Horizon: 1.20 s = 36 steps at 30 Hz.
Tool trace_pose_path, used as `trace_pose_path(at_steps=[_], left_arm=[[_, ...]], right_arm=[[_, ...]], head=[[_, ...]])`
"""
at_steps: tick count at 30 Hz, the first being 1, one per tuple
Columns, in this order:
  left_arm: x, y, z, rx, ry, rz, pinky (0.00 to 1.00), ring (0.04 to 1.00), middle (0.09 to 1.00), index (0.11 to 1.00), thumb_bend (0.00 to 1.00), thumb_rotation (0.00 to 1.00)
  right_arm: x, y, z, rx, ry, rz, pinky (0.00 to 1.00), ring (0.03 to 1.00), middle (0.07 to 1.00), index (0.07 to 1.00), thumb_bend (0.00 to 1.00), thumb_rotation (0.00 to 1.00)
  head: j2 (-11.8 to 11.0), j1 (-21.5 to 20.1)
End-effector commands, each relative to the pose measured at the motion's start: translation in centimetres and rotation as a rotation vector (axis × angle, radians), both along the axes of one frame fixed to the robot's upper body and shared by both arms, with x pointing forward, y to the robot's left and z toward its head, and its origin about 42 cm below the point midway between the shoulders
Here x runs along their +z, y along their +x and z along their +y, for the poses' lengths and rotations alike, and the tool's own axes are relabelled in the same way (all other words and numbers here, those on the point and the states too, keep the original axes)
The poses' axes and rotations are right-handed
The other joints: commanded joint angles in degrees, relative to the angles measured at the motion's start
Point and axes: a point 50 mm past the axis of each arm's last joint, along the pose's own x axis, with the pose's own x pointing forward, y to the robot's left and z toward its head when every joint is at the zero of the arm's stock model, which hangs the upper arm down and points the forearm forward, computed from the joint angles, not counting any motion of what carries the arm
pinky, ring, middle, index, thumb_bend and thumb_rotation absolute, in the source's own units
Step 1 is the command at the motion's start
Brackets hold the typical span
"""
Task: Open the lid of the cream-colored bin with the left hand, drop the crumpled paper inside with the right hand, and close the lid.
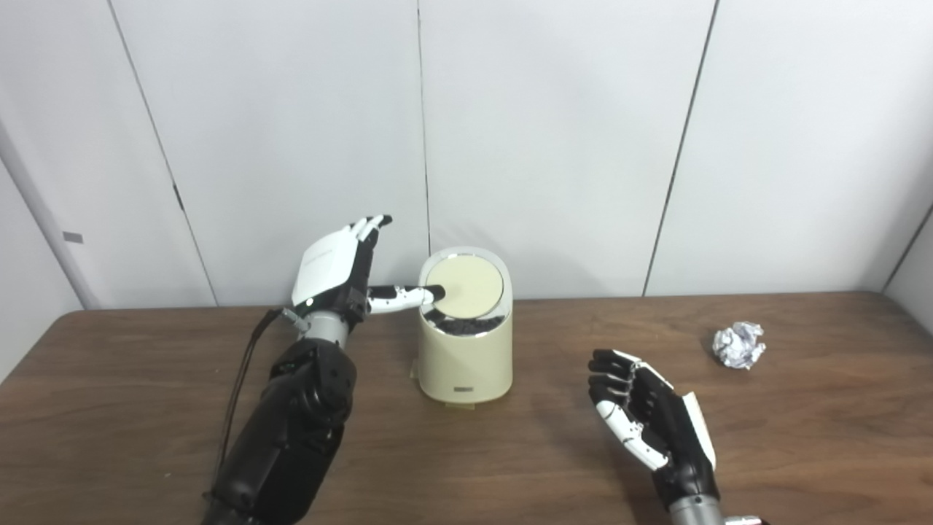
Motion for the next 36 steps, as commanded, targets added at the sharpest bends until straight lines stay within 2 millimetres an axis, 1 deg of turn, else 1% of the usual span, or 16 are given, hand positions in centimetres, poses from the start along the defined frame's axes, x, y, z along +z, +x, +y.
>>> trace_pose_path(at_steps=[1,6,10,13,17,20,24,26,27,28,30,31,32,36], left_arm=[[3.9,1.3,-0.7,-0.005,-0.004,-0.116,0.97,0.952,0.951,0.953,0.85,0.65],[4.1,1.7,-1.2,0.004,-0.027,-0.084,0.96,0.943,0.957,0.960,0.86,0.69],[4.1,1.9,-1.6,-0.006,-0.026,-0.085,0.96,0.932,0.943,0.952,0.86,0.71],[4.4,1.8,-2.0,-0.010,-0.027,-0.082,0.96,0.931,0.944,0.955,0.86,0.74],[4.9,1.9,-2.4,-0.017,-0.031,-0.084,0.99,0.952,0.957,0.957,0.93,0.84],[5.3,1.9,-2.8,-0.023,-0.024,-0.089,0.99,0.951,0.958,0.961,0.98,0.86],[5.6,1.7,-3.3,-0.034,-0.028,-0.086,0.99,0.958,0.968,0.964,1.00,0.83],[5.7,1.7,-3.4,-0.034,-0.026,-0.084,1.00,0.961,0.969,0.958,1.00,0.74],[5.7,1.7,-3.5,-0.033,-0.021,-0.080,1.00,0.962,0.969,0.957,1.00,0.72],[5.6,1.7,-3.5,-0.031,-0.013,-0.079,1.00,0.963,0.968,0.956,1.00,0.66],[5.5,1.8,-3.6,-0.030,0.008,-0.082,0.98,0.948,0.956,0.949,1.00,0.60],[5.4,1.8,-3.6,-0.032,0.018,-0.084,0.98,0.948,0.956,0.949,1.00,0.60],[5.3,1.8,-3.6,-0.033,0.025,-0.085,0.98,0.944,0.952,0.948,1.00,0.57],[4.8,1.9,-3.7,-0.034,0.046,-0.085,0.98,0.946,0.951,0.945,1.00,0.51]], right_arm=[[-0.4,-0.2,0.7,0.004,0.023,0.007,0.61,0.693,0.723,0.716,0.24,0.44],[-0.5,-0.2,0.8,0.003,0.013,0.007,0.61,0.691,0.719,0.715,0.25,0.46],[-0.5,-0.2,1.0,0.004,0.015,0.009,0.61,0.695,0.723,0.717,0.25,0.45],[-0.5,-0.2,1.1,0.008,0.022,0.007,0.61,0.696,0.725,0.718,0.25,0.44],[-0.6,-0.2,1.2,0.015,0.022,0.008,0.62,0.707,0.729,0.723,0.24,0.42],[-0.6,-0.1,1.2,0.022,0.024,0.010,0.63,0.714,0.733,0.726,0.24,0.42],[-0.7,0.0,1.3,0.023,0.029,0.015,0.64,0.716,0.736,0.729,0.26,0.44],[-0.7,0.0,1.3,0.020,0.025,0.012,0.63,0.714,0.735,0.728,0.26,0.44],[-0.7,0.0,1.3,0.022,0.029,0.011,0.63,0.714,0.734,0.728,0.26,0.44],[-0.7,0.0,1.4,0.021,0.029,0.011,0.64,0.716,0.737,0.729,0.26,0.44],[-0.6,0.0,1.4,0.021,0.029,0.014,0.64,0.717,0.738,0.730,0.26,0.44],[-0.6,0.0,1.4,0.022,0.030,0.017,0.64,0.717,0.738,0.730,0.26,0.44],[-0.6,0.0,1.4,0.023,0.031,0.019,0.64,0.721,0.740,0.733,0.27,0.45],[-0.4,-0.1,1.4,0.020,0.018,0.016,0.64,0.718,0.739,0.732,0.26,0.46]], head=[[0.1,0.0],[0.1,-0.2],[0.0,-0.3],[0.0,-0.4],[-0.1,-0.5],[-0.1,-0.5],[-0.2,-0.6],[-0.2,-0.6],[-0.2,-0.7],[-0.2,-0.7],[-0.1,-0.7],[-0.1,-0.7],[0.0,-0.7],[0.1,-0.8]])
